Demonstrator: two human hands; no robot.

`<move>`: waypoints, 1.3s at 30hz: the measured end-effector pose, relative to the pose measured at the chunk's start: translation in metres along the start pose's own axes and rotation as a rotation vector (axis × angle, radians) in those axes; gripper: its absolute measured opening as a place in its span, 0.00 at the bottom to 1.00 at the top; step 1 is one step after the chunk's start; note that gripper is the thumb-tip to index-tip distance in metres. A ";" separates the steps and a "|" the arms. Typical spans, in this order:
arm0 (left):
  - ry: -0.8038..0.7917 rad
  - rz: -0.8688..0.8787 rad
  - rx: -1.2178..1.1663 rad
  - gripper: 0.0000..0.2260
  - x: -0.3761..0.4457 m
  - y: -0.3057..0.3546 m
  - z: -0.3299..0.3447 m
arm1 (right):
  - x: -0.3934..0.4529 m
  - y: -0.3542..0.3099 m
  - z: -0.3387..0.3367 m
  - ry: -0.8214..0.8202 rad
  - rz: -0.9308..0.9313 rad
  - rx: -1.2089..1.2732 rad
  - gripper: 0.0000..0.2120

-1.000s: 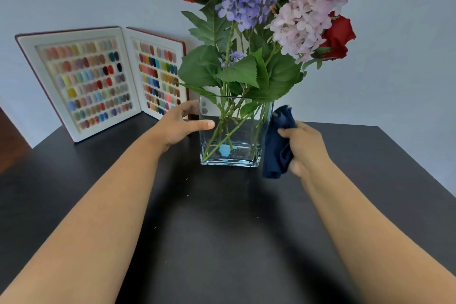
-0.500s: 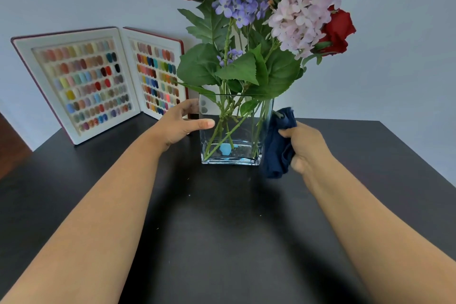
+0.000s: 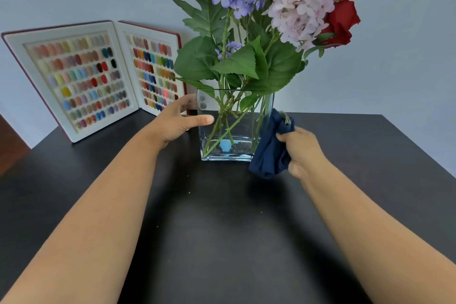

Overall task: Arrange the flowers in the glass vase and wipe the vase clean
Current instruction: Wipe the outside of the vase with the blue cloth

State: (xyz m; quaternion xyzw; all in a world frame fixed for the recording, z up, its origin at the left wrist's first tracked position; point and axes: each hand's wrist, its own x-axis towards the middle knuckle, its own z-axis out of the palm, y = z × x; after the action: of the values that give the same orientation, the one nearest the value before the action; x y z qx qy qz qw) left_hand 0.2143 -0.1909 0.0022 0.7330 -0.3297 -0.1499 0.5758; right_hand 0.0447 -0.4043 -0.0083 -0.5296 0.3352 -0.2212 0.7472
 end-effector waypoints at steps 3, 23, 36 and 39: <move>0.002 -0.002 0.005 0.31 0.001 -0.001 -0.001 | 0.002 0.011 0.001 0.016 0.055 -0.050 0.12; 0.003 -0.017 0.017 0.29 0.001 -0.002 -0.004 | -0.032 0.018 -0.012 -0.242 -1.422 -0.982 0.14; -0.003 -0.019 0.031 0.33 0.001 -0.002 -0.003 | 0.006 0.017 -0.019 -0.342 -1.716 -1.351 0.16; -0.012 -0.021 0.029 0.32 0.002 0.000 -0.003 | 0.003 0.034 -0.027 -0.476 -1.532 -1.435 0.17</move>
State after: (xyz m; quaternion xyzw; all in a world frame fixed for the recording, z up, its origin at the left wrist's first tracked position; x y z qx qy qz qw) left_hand 0.2171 -0.1900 0.0035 0.7439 -0.3276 -0.1555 0.5613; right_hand 0.0255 -0.4120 -0.0465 -0.9428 -0.1884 -0.2734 -0.0294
